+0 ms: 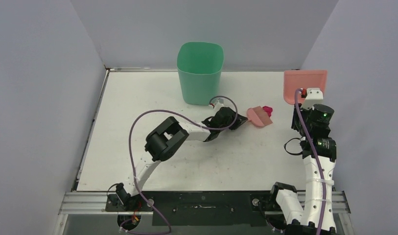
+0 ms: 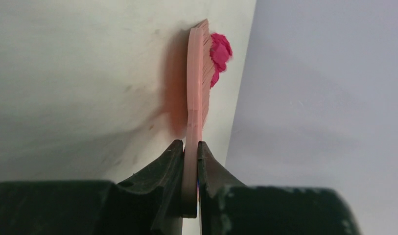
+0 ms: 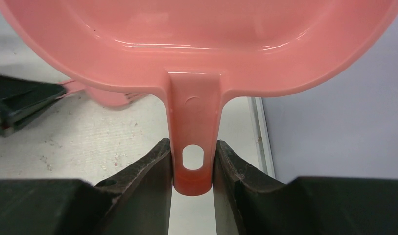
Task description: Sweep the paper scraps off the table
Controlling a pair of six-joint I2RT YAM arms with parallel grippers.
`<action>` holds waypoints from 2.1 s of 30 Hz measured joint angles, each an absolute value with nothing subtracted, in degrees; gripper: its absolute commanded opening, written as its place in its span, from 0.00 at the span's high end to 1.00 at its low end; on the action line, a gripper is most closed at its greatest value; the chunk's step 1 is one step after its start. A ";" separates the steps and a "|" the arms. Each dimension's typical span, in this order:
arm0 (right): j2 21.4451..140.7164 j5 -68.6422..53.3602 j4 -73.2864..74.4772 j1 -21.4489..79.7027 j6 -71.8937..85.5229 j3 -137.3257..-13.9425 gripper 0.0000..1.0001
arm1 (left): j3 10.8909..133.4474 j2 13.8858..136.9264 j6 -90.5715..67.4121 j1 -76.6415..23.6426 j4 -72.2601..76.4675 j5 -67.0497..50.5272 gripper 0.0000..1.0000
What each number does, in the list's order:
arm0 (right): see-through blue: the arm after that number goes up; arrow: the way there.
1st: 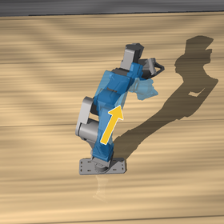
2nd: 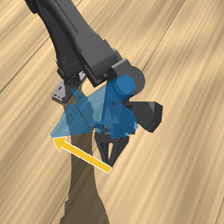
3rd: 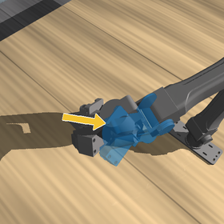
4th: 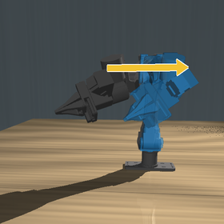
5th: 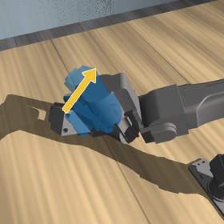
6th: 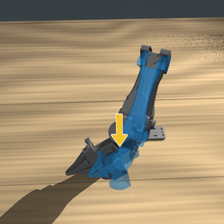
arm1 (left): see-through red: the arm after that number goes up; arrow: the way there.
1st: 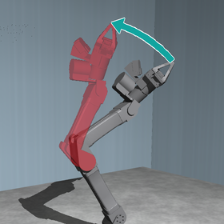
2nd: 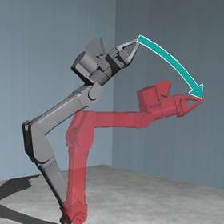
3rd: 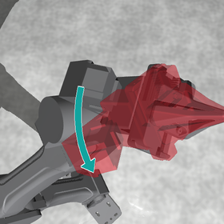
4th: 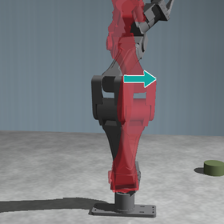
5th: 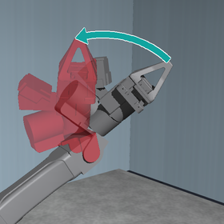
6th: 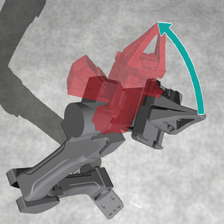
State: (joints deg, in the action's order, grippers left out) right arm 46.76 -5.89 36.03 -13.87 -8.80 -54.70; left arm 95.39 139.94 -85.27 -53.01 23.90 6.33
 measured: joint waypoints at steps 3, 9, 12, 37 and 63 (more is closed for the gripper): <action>47.68 -6.90 35.20 -13.89 -10.59 -54.50 0.95 | 78.94 130.17 -84.55 -51.48 28.64 4.73 1.00; 49.43 -11.81 34.94 -13.91 -15.44 -52.97 0.95 | 45.47 106.37 -82.19 -48.27 33.76 3.90 1.00; 51.35 -15.90 37.10 -13.96 -21.78 -52.97 0.94 | 33.23 92.12 -78.59 -46.44 31.86 1.10 1.00; 57.91 -14.35 67.46 -3.44 -66.15 -44.01 0.93 | 64.64 62.52 -19.75 -41.54 -42.13 5.54 1.00; 69.25 -8.80 50.85 11.27 -45.19 -41.30 0.33 | 74.89 81.54 -12.97 -43.57 -48.49 9.54 1.00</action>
State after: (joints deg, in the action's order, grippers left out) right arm 69.25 -8.80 50.85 11.27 -45.19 -41.30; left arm 74.89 81.54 -12.97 -43.57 -48.49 9.54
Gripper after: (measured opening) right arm 0.634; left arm 0.104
